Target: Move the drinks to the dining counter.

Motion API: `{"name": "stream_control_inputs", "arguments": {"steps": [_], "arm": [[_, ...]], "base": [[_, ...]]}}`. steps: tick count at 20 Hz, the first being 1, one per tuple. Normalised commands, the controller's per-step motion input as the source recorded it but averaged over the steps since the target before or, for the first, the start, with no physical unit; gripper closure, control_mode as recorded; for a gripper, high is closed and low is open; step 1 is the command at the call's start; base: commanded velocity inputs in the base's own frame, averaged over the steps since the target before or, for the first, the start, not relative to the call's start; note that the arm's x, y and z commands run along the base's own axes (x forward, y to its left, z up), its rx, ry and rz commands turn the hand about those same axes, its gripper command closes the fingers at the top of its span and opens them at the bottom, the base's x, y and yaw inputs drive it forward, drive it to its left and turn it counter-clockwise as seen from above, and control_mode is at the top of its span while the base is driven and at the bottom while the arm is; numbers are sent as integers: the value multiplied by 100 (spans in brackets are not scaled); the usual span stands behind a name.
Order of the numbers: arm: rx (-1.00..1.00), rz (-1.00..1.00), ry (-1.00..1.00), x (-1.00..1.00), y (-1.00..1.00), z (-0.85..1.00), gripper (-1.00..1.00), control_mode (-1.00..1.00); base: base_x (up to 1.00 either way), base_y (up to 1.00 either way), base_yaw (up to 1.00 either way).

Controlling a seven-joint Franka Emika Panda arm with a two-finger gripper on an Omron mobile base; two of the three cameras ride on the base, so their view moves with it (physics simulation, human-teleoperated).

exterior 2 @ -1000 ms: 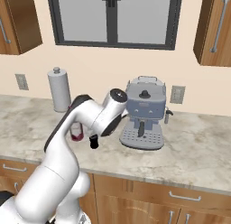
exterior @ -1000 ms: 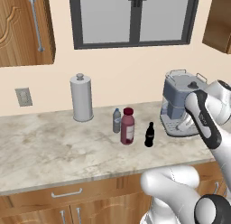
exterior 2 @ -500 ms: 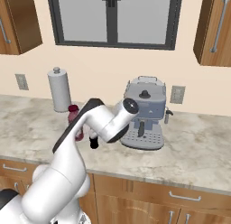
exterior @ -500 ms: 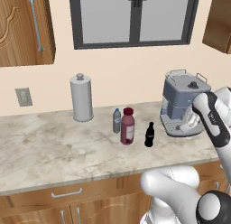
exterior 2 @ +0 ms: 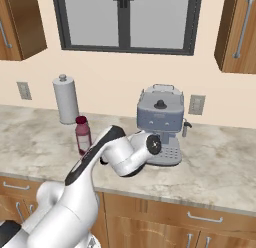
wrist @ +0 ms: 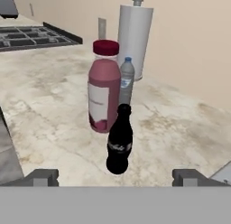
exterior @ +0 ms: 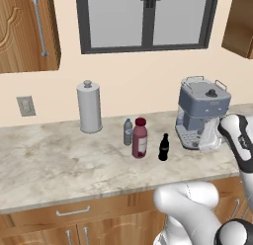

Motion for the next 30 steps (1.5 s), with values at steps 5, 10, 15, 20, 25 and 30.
{"name": "stream_control_inputs", "arguments": {"steps": [5,10,15,20,25,30], "arm": [[3,-2,-18,0,2,-21,-100,-100],[0,0,0,0,2,0,-100,-100],[0,0,0,0,31,-4,-100,-100],[0,0,0,3,24,-1,-100,-100],[0,0,3,15,6,-9,-100,-100],[0,0,10,23,2,-17,-100,-100]], "base": [[0,0,0],[0,0,0],[0,0,0],[0,0,0],[0,0,0],[0,0,0]]}}
